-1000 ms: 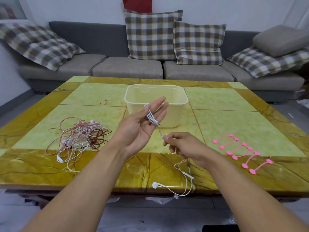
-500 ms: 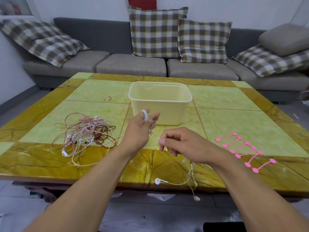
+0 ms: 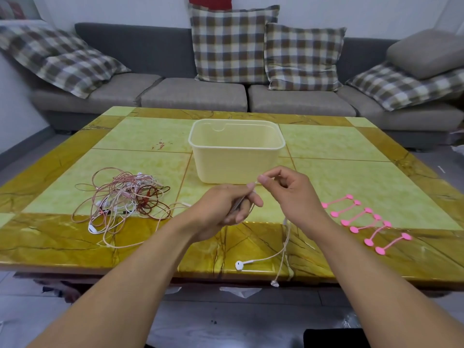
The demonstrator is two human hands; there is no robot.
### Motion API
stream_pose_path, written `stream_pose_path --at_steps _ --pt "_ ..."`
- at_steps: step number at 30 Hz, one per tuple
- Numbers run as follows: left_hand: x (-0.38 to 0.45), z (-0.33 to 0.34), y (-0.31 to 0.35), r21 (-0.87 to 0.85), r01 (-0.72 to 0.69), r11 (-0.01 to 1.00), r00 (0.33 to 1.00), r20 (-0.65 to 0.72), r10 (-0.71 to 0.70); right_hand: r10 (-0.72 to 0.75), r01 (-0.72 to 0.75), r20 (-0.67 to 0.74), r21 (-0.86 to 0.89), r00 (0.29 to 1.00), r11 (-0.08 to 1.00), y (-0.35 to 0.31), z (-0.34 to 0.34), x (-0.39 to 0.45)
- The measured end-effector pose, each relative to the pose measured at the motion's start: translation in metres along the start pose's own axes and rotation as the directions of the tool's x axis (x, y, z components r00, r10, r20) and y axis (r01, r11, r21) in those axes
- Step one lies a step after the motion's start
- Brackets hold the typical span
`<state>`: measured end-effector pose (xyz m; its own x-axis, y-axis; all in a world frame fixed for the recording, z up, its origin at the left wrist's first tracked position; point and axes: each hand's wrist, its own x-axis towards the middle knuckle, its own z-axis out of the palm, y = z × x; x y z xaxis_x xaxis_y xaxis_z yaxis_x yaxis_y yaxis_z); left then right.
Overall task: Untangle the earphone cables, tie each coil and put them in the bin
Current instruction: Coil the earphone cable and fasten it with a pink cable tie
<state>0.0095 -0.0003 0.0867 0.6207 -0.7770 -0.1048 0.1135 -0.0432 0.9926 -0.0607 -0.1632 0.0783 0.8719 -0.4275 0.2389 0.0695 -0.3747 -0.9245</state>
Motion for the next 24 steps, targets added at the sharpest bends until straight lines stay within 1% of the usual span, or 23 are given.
stream_pose_path --at_steps 2,4,6,8,11,13,18,21,24 --pt "0.002 0.005 0.003 -0.16 -0.027 0.987 0.994 -0.11 0.01 0.085 -0.091 0.074 0.084 0.994 0.992 0.0 0.003 0.0" --pt "0.003 0.007 0.009 -0.356 -0.09 0.93 0.975 -0.22 0.01 0.185 -0.219 0.226 0.138 0.956 0.966 0.0 0.007 -0.004" --pt "0.005 0.006 0.015 -0.502 -0.171 0.848 0.956 -0.292 0.019 0.238 -0.294 0.364 0.107 0.901 0.95 0.0 0.009 -0.008" --pt "0.006 0.003 0.02 -0.578 -0.25 0.777 0.938 -0.345 0.046 0.256 -0.318 0.447 0.067 0.857 0.946 -0.003 0.011 -0.011" --pt "0.007 0.001 0.024 -0.574 -0.337 0.746 0.897 -0.436 0.069 0.262 -0.379 0.542 0.115 0.798 0.918 -0.01 0.014 -0.015" --pt "0.007 0.001 0.026 -0.573 -0.38 0.727 0.877 -0.472 0.087 0.274 -0.43 0.581 0.147 0.767 0.891 -0.012 0.017 -0.017" --pt "0.007 0.0 0.027 -0.545 -0.462 0.7 0.852 -0.491 0.179 0.26 -0.464 0.599 0.212 0.757 0.86 -0.01 0.021 -0.016" --pt "0.008 0.001 0.025 -0.489 -0.493 0.72 0.828 -0.518 0.215 0.249 -0.496 0.619 0.262 0.745 0.828 -0.01 0.022 -0.017" --pt "0.007 0.003 0.023 -0.369 -0.513 0.775 0.796 -0.542 0.269 0.24 -0.549 0.657 0.315 0.715 0.774 -0.016 0.025 -0.018"
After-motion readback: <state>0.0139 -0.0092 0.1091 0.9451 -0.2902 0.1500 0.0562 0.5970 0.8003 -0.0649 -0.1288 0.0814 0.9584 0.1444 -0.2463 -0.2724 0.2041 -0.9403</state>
